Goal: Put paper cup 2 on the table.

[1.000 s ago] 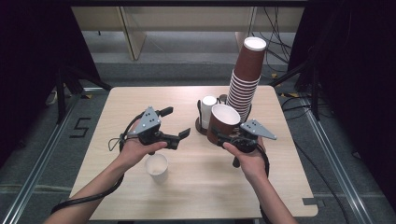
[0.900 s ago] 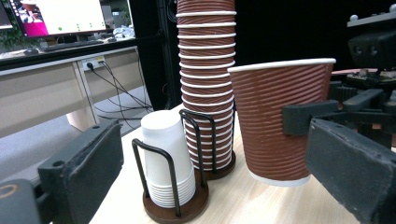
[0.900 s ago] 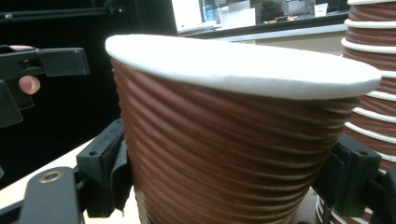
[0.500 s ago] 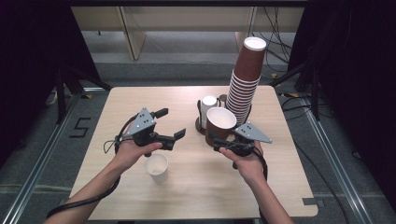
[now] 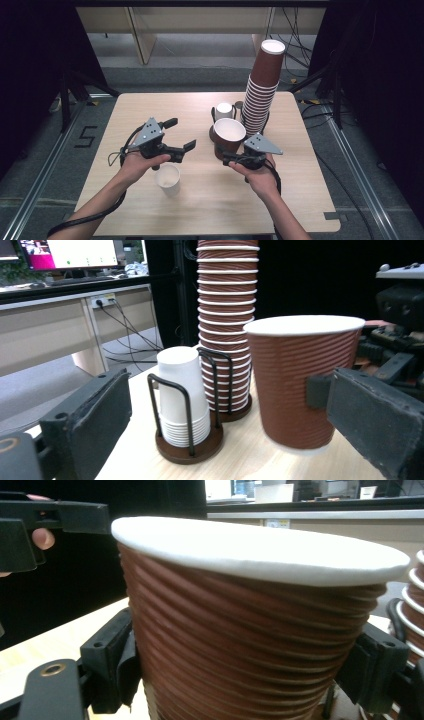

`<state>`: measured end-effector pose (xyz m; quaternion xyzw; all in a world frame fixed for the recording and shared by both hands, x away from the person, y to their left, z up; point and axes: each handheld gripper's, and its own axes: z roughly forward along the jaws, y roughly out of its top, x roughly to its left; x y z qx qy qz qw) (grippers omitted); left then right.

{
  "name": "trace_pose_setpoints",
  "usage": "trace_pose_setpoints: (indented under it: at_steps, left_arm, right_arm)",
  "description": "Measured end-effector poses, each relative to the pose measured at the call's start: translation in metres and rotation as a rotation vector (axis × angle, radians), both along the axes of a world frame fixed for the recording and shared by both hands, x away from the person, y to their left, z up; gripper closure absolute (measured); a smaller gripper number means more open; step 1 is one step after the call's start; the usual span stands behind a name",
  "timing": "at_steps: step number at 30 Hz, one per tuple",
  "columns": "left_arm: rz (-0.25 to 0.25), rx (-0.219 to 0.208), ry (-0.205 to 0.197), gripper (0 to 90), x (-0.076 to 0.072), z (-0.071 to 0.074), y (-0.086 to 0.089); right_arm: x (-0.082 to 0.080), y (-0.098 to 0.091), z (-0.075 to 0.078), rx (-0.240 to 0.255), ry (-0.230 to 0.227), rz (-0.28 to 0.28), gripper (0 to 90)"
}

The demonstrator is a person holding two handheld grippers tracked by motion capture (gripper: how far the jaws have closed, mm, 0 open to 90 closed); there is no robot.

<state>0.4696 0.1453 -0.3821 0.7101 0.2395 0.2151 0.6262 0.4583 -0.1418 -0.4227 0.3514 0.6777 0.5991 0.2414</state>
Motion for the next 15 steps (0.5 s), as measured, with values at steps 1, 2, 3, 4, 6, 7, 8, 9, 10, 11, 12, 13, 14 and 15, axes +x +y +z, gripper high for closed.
trace_pose_setpoints:
  at_steps: [1, 2, 3, 4, 6, 7, 8, 9, 10, 11, 12, 13, 14, 15]
  left_arm:
    - [0.000, -0.005, 0.013, 3.7, -0.002, 0.000, -0.001]
    - [-0.007, -0.014, 0.029, 3.7, -0.003, 0.000, -0.004]
    - [-0.017, -0.015, 0.034, 3.5, -0.004, 0.000, -0.005]
    - [-0.027, -0.015, 0.035, 3.2, -0.004, 0.001, -0.007]
    - [-0.051, -0.021, 0.036, 3.2, -0.005, 0.001, -0.011]
    - [-0.061, -0.013, 0.042, 2.8, -0.006, 0.001, -0.013]
    - [-0.074, -0.006, 0.044, 2.0, -0.006, 0.000, -0.015]
    - [-0.082, 0.000, 0.050, 1.4, -0.007, -0.001, -0.017]
    - [-0.098, -0.003, 0.064, 1.2, -0.006, -0.002, -0.021]
    - [-0.107, -0.002, 0.071, 0.6, -0.006, -0.003, -0.023]
    - [-0.112, -0.002, 0.074, 0.5, -0.007, -0.003, -0.025]
    - [-0.121, 0.001, 0.078, 0.4, -0.006, -0.004, -0.028]
    - [-0.128, 0.009, 0.091, 0.4, -0.006, -0.004, -0.032]
    - [-0.132, 0.014, 0.098, 0.0, -0.007, -0.004, -0.034]
  right_arm:
    - [0.002, 0.001, -0.001, -0.015, -0.049, 0.007, 17.7]
    - [0.002, 0.003, -0.002, -0.022, -0.047, 0.017, 17.7]
    - [0.001, 0.005, -0.003, -0.020, -0.029, 0.020, 17.7]
    - [0.001, 0.006, -0.004, -0.017, -0.030, 0.028, 17.6]
    - [0.000, 0.009, -0.006, -0.028, -0.045, 0.026, 17.6]
    - [-0.001, 0.010, -0.006, -0.031, -0.032, 0.027, 17.5]
    - [-0.001, 0.010, -0.007, -0.032, -0.045, 0.024, 17.5]
    - [-0.001, 0.011, -0.008, -0.035, -0.043, 0.038, 17.5]
    - [-0.002, 0.012, -0.008, -0.045, -0.041, 0.038, 17.5]
    - [-0.005, 0.014, -0.010, -0.039, -0.037, 0.033, 17.5]
    - [-0.005, 0.015, -0.010, -0.054, -0.042, 0.040, 17.5]
    - [-0.005, 0.016, -0.011, -0.057, -0.053, 0.045, 17.5]
    - [-0.008, 0.018, -0.011, -0.066, -0.035, 0.044, 17.5]
    - [-0.009, 0.021, -0.012, -0.065, -0.047, 0.050, 17.5]
